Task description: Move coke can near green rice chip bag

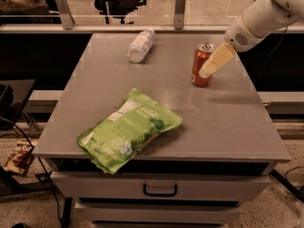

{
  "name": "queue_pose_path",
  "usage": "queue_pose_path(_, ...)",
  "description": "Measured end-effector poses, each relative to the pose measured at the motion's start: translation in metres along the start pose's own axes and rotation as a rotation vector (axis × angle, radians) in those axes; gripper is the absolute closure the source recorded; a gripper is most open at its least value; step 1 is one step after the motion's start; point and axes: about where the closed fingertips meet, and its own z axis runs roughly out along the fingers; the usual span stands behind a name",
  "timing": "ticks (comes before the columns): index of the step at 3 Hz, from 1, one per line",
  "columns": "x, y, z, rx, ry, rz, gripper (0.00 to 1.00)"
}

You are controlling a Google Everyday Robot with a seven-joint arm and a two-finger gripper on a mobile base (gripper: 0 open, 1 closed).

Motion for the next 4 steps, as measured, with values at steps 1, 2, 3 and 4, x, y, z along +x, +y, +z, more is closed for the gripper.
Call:
queue_pose_path(1,-0.006,0.000,0.008,-0.011,-0.022,0.002,0.00)
queue_pose_path(2,-0.015,0.006,0.011,-0.027,-0.037,-0.013,0.17)
queue_pose_path(3,-0.021,0.012,0.011,-0.034,-0.044,-0.027,0.40)
queue_pose_path(4,-0.027,0.024,0.009,-0.052,-0.057,-0.048,0.64)
